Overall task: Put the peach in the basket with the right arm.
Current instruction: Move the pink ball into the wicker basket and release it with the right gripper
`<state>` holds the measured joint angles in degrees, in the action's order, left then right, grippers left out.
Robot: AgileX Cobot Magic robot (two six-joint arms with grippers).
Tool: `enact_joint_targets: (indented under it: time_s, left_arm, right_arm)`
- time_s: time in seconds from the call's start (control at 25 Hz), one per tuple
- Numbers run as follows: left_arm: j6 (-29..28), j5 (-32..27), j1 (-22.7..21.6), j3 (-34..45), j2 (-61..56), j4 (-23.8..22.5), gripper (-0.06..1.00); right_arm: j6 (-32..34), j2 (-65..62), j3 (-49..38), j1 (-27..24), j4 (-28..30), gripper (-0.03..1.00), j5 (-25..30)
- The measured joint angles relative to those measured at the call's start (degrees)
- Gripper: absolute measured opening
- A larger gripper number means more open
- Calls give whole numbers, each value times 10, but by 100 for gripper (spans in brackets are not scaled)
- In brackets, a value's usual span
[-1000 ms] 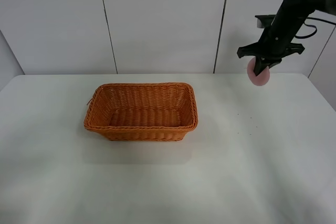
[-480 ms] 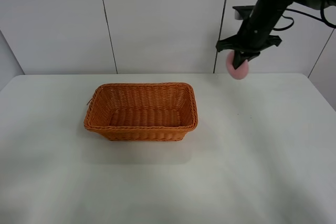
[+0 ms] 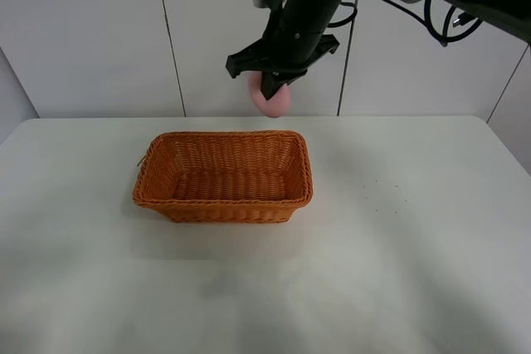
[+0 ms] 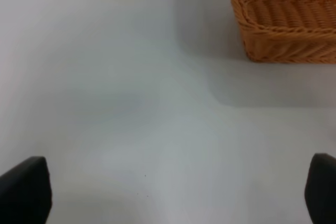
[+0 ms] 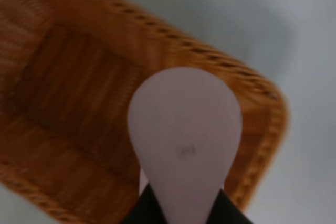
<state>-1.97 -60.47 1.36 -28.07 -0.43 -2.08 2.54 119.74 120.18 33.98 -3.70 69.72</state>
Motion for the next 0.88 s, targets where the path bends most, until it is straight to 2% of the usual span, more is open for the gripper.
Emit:
enact_joint_targets:
  time_s: [0.24,0.44,0.56,0.72,0.88]
  left_arm:
    - [0,0,0,0,0,0,99]
    - [0,0,0,0,0,0,99]
    - [0,0,0,0,0,0,99]
    - [0,0,0,0,0,0,99]
    - [0,0,0,0,0,0,99]
  right_arm:
    - [0,51,0,52,1,0,-49]
    - [0,128,0,57,2,0,-115]
    - [0,163,0,57,2,4,-137]
    - [6,188,0,57,2,23,-139]
    - [15,191,1,57,2,57,-134]
